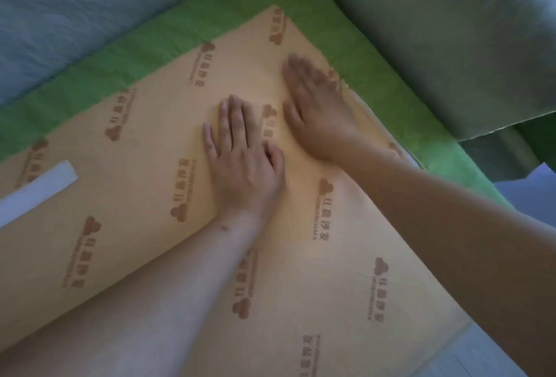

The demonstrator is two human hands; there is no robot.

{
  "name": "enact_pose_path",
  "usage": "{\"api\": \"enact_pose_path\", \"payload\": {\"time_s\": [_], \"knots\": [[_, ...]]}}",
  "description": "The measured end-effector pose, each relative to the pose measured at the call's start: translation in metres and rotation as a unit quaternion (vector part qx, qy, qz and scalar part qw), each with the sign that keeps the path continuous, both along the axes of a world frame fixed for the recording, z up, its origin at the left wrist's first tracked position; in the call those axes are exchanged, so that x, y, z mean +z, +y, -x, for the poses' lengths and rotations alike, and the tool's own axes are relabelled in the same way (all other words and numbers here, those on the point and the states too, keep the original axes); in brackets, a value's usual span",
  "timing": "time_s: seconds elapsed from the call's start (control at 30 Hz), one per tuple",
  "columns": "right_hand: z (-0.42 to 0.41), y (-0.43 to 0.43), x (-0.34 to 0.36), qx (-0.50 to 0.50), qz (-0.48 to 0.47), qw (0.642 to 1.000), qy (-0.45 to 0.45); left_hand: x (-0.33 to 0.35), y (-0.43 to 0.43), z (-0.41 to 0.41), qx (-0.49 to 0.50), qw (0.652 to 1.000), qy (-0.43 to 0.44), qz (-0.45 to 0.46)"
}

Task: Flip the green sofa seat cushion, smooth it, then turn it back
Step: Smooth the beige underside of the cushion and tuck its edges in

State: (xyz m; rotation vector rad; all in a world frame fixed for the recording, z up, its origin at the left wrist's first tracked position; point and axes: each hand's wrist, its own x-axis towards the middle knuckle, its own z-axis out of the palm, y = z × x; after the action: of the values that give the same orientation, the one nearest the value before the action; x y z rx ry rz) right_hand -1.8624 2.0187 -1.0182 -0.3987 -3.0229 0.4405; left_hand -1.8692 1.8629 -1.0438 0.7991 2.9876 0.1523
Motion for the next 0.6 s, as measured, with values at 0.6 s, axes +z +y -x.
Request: {"api": "enact_pose_path", "payload": {"time_s": [0.6], "knots": [[-0.052,0.102,-0.025,-0.226,0.07,0.97,-0.051,-0.005,0.054,0.007,-0.043,0.999,0.002,0.026]]}}
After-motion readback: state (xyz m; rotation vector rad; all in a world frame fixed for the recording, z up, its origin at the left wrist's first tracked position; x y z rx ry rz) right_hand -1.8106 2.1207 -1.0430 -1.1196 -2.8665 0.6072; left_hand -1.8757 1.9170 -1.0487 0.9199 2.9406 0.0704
